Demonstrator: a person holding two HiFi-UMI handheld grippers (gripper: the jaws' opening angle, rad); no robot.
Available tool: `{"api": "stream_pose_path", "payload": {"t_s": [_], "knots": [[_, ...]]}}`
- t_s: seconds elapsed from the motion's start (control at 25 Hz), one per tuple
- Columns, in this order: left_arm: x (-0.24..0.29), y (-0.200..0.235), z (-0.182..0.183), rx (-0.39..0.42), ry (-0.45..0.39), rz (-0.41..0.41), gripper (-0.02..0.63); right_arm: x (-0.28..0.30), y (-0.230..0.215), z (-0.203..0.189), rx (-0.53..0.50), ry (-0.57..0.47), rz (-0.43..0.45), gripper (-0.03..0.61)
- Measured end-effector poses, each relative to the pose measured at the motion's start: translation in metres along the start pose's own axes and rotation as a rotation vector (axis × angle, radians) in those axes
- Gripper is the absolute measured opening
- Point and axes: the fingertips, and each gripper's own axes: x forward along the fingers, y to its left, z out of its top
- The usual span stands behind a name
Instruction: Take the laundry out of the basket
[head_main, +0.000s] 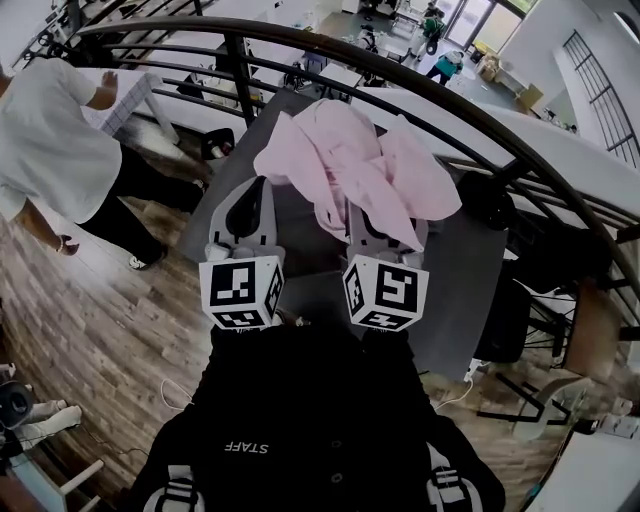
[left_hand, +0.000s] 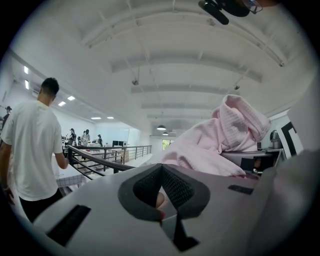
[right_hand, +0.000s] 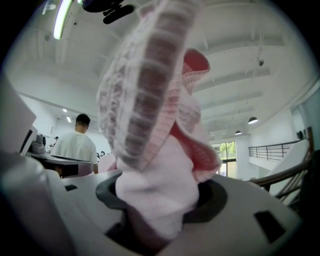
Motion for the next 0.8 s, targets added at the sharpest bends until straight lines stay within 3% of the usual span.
{"api": "stream_pose_path", "payload": {"t_s": [0.8], "knots": [[-0.0019, -0.0013, -0.0021, -0.003, -0.006, 0.004, -0.003, -0.0025, 0.0022, -0.0066, -0.021, 0.010, -0.003, 0.287]]}}
